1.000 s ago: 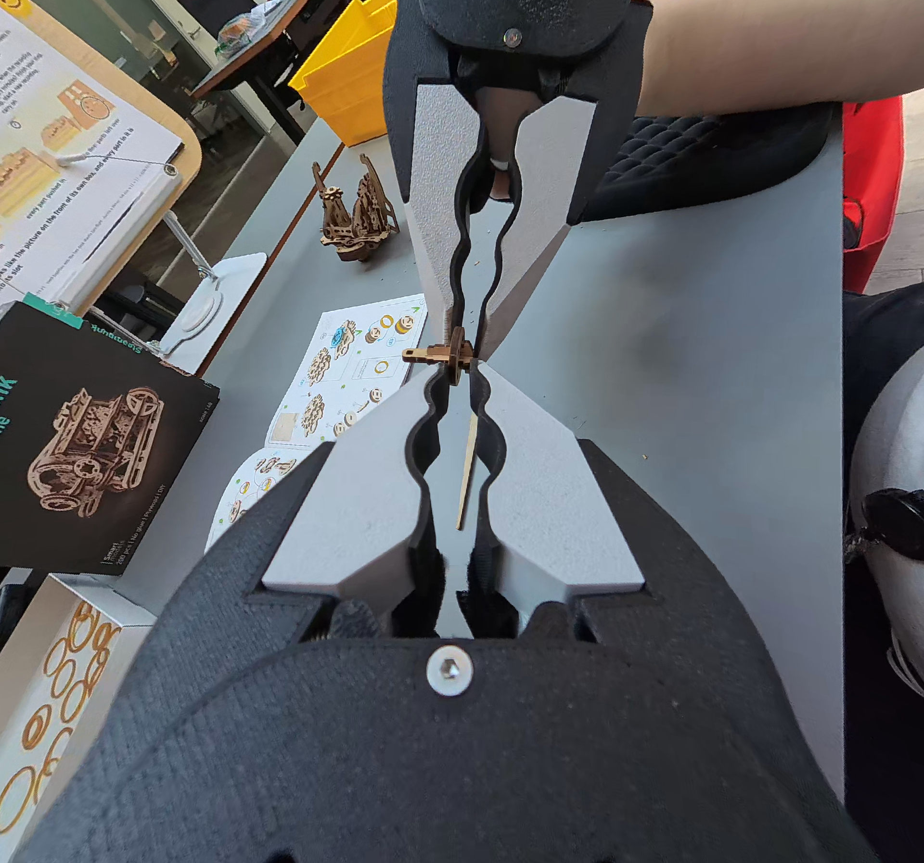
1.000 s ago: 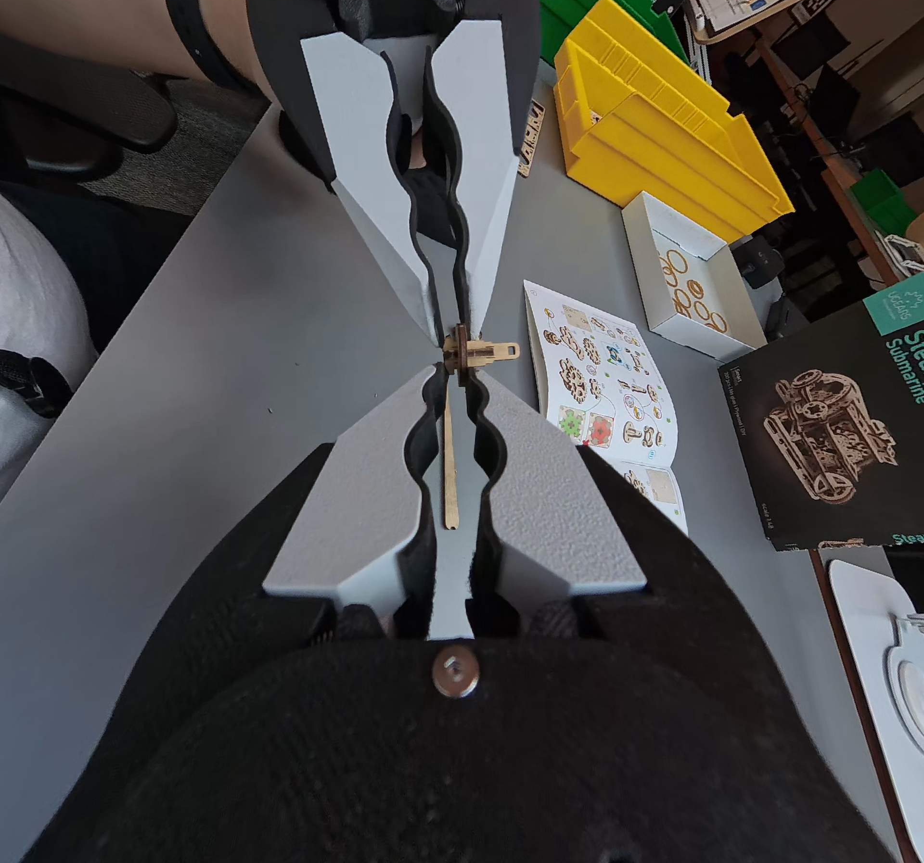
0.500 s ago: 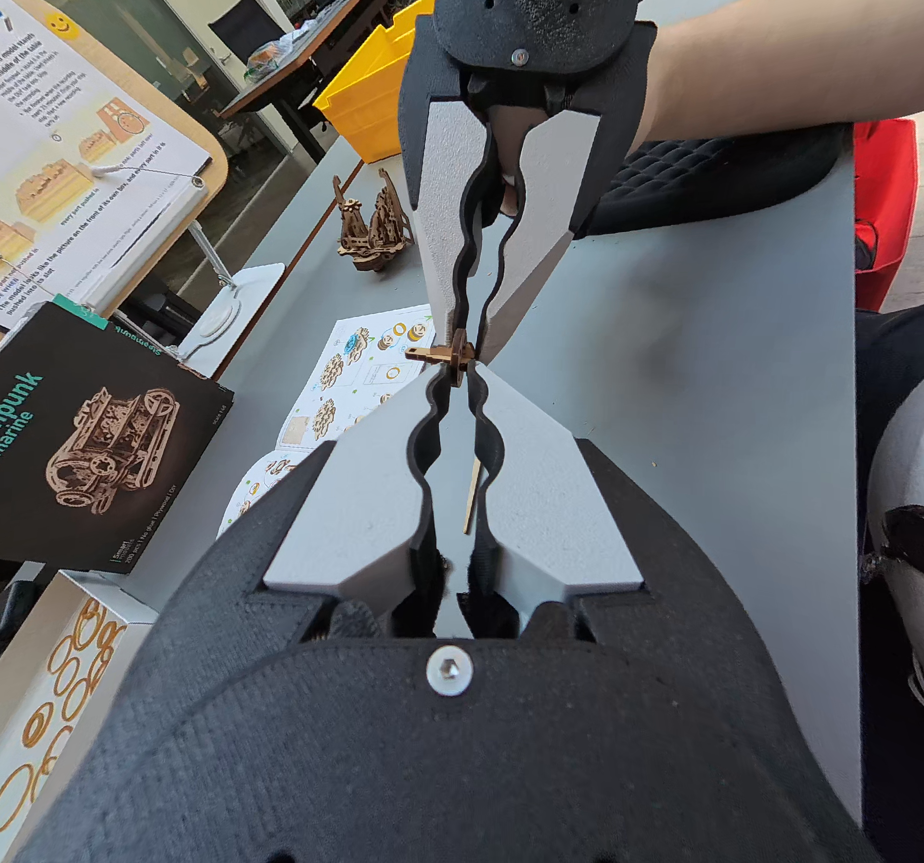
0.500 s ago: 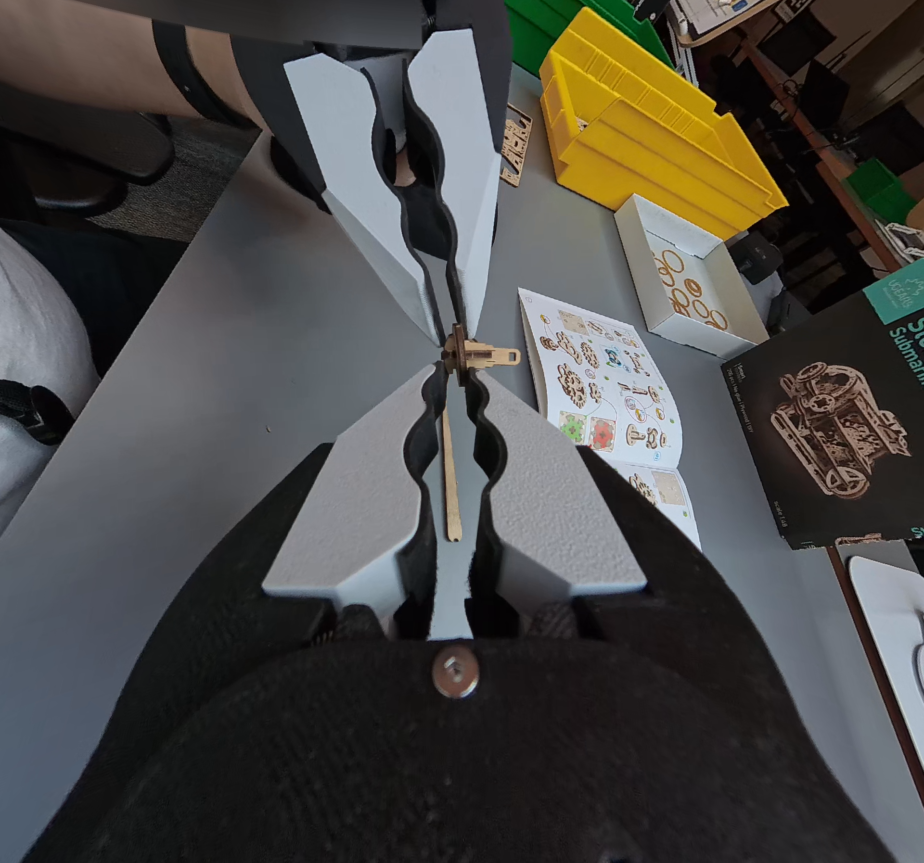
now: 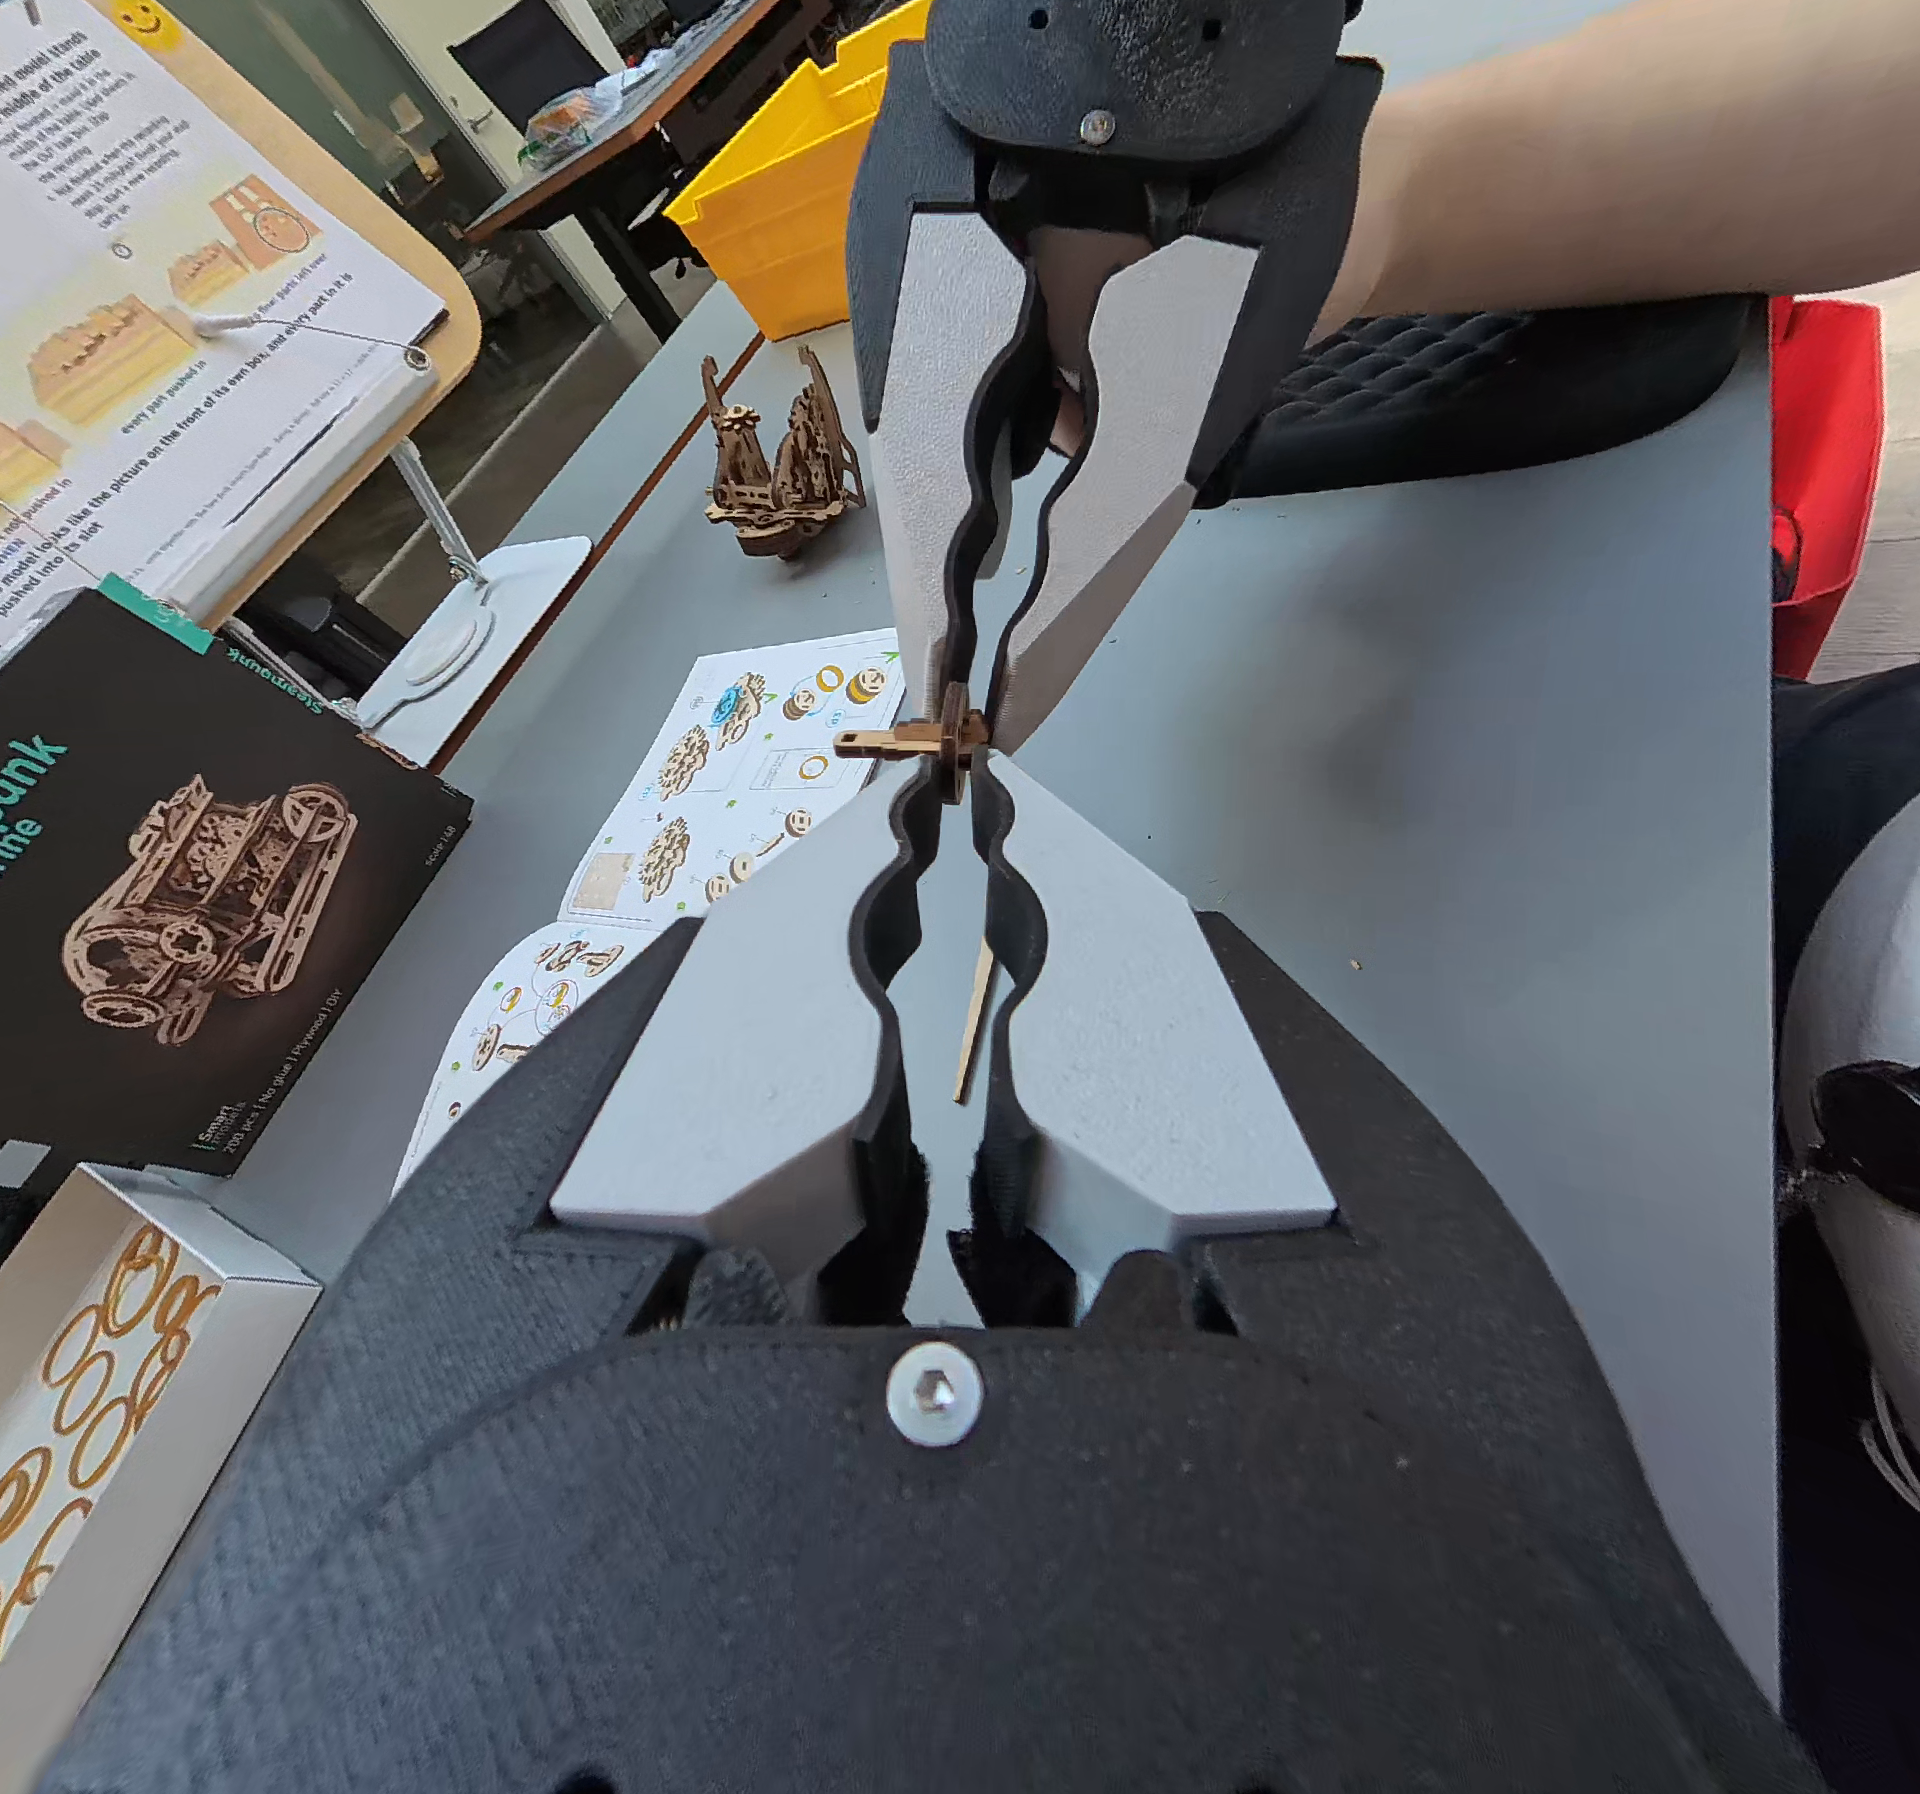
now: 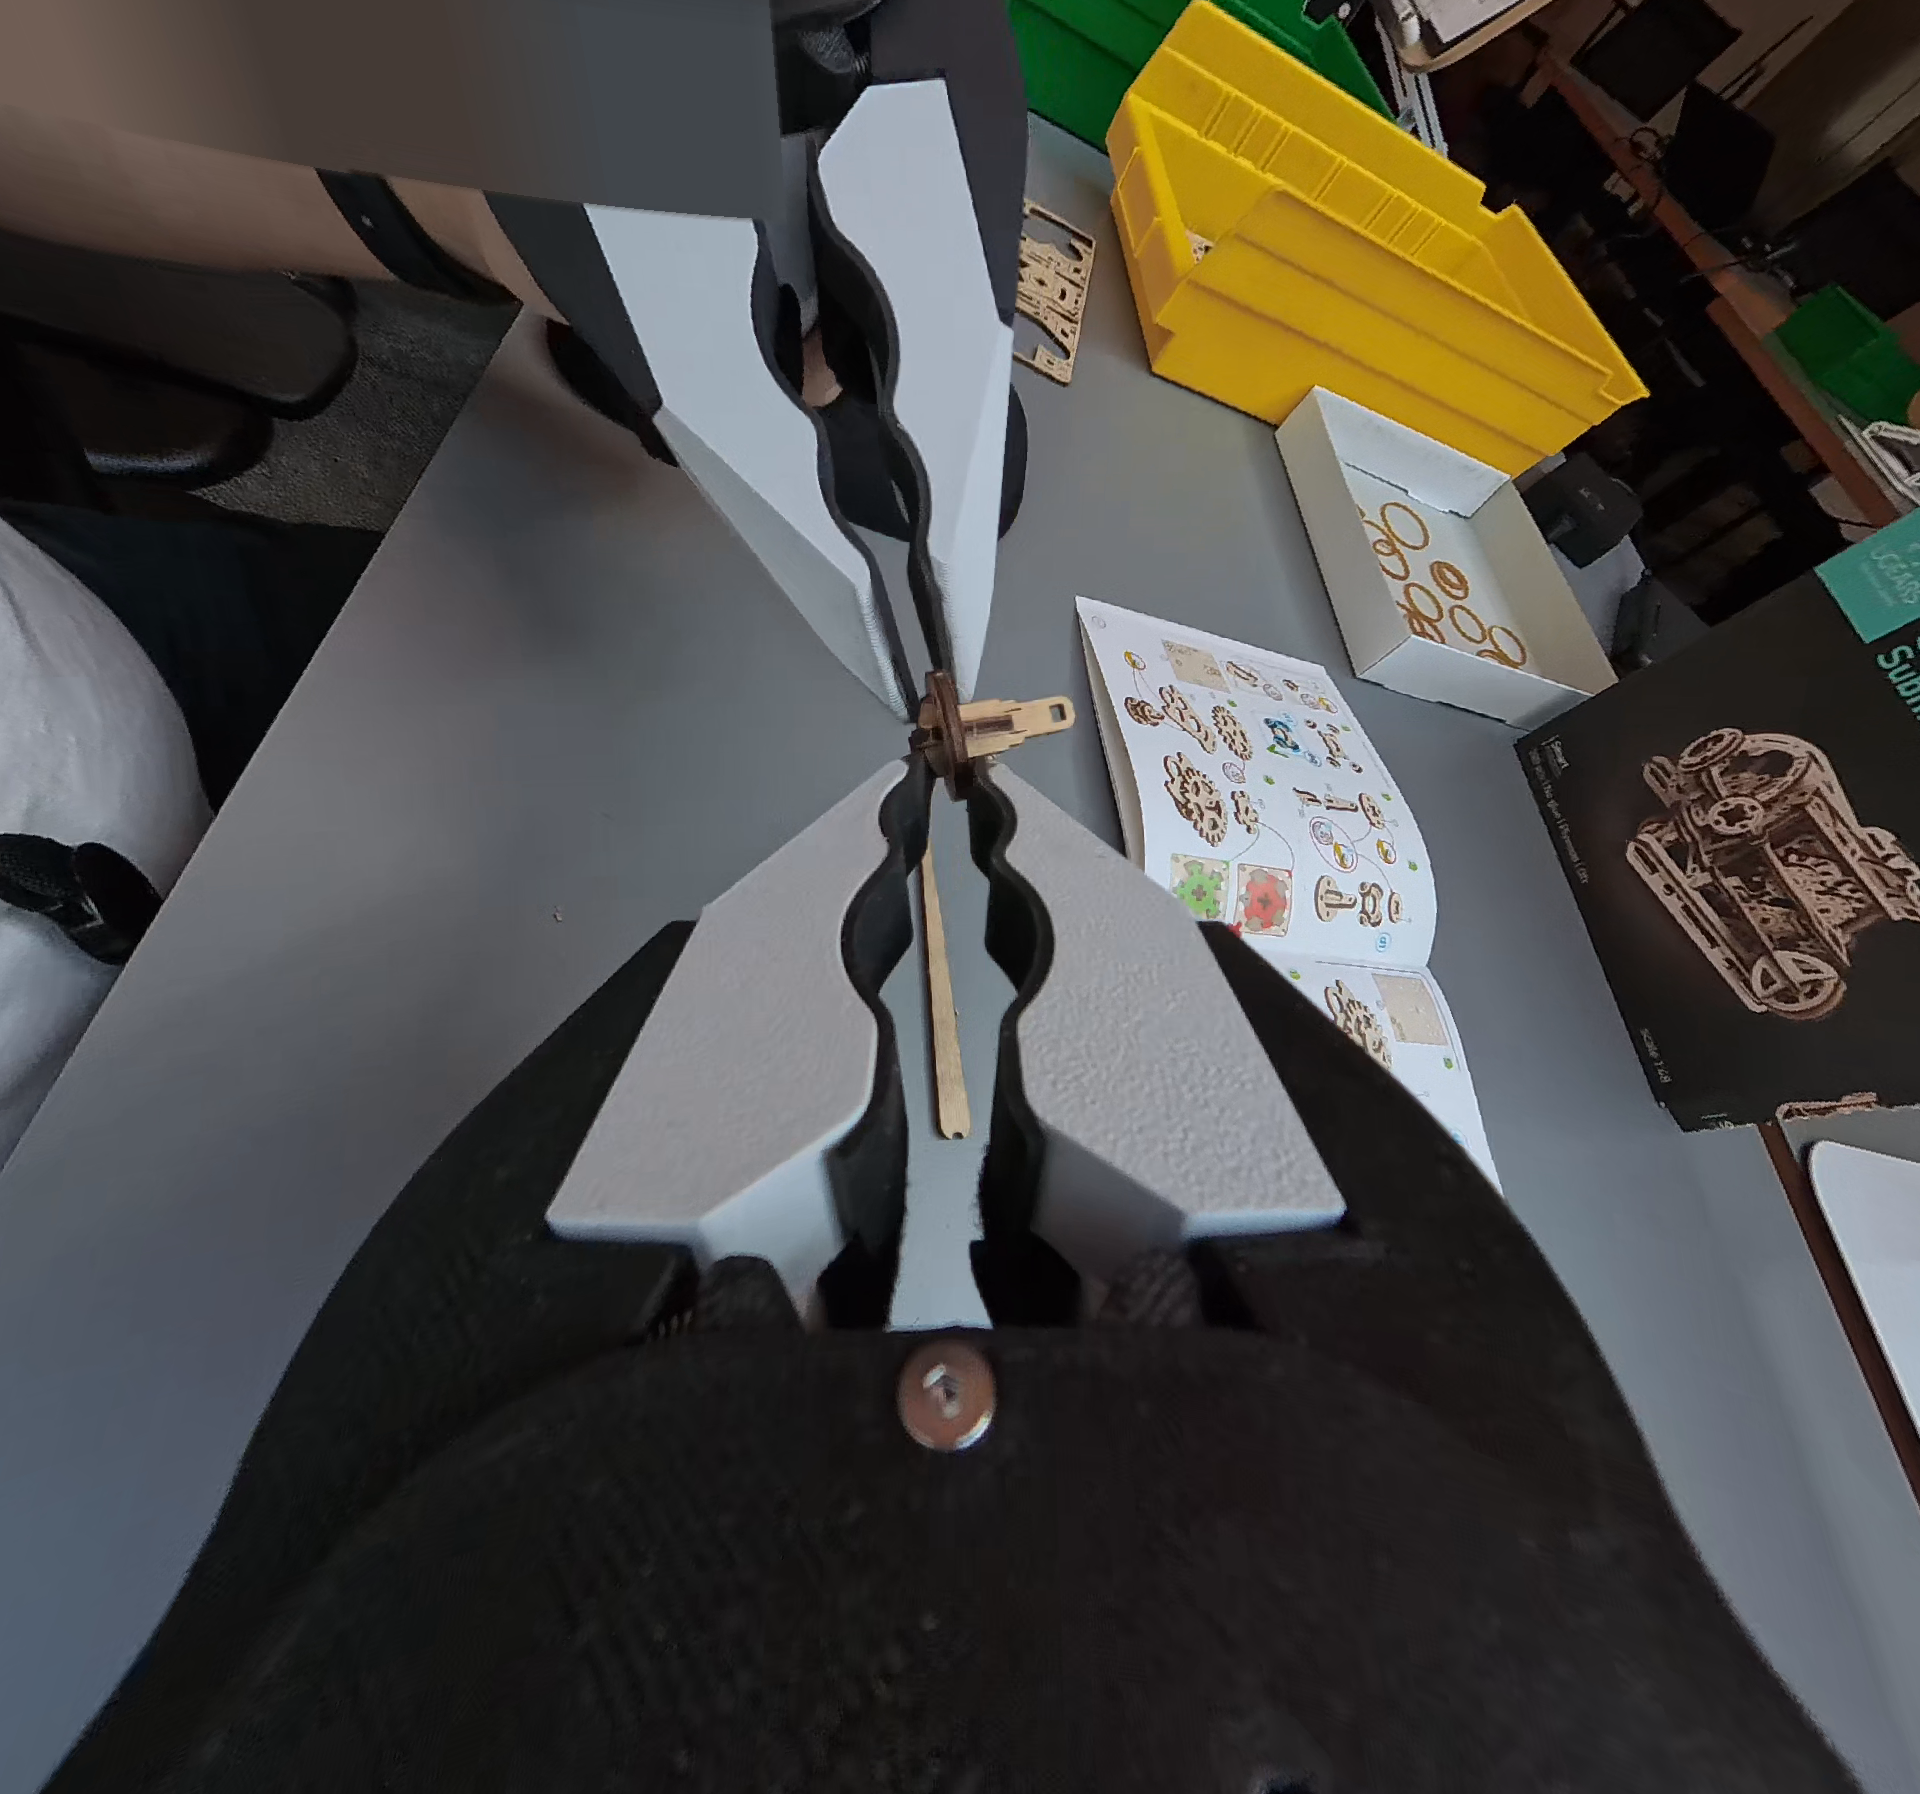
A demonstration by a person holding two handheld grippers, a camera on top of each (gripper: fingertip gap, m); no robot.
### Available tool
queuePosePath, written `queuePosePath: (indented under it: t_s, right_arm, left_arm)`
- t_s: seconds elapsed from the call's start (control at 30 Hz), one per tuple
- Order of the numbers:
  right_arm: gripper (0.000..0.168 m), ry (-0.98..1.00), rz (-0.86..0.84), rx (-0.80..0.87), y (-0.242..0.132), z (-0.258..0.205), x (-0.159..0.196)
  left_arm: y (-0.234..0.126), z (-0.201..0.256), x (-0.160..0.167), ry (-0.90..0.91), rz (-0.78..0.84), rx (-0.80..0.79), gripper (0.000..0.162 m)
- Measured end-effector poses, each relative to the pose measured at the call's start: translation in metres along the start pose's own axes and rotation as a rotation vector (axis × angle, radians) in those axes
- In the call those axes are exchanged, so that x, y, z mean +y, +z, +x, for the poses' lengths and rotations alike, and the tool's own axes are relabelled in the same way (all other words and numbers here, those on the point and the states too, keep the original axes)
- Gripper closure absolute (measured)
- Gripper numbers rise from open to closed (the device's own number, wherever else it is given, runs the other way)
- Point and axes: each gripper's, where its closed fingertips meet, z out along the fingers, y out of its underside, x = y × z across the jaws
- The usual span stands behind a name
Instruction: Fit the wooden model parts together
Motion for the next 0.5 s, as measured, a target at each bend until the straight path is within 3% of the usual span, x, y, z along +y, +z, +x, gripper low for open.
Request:
queuePosePath:
  t_s: [0.03, 0.17, 0.5]
  right_arm:
    - [0.162, -0.002, 0.016, -0.005, -0.001, 0.0, -0.001]
    - [0.162, -0.063, -0.012, 0.036, 0.0, 0.002, 0.003]
    - [0.161, 0.017, 0.035, -0.003, -0.003, 0.003, -0.003]
  left_arm:
    - [0.0, 0.001, -0.001, -0.003, 0.004, 0.002, 0.159]
    - [0.003, 0.001, 0.0, -0.024, 0.004, 0.006, 0.159]
    - [-0.001, -0.002, -0.006, 0.017, 0.023, -0.014, 0.159]
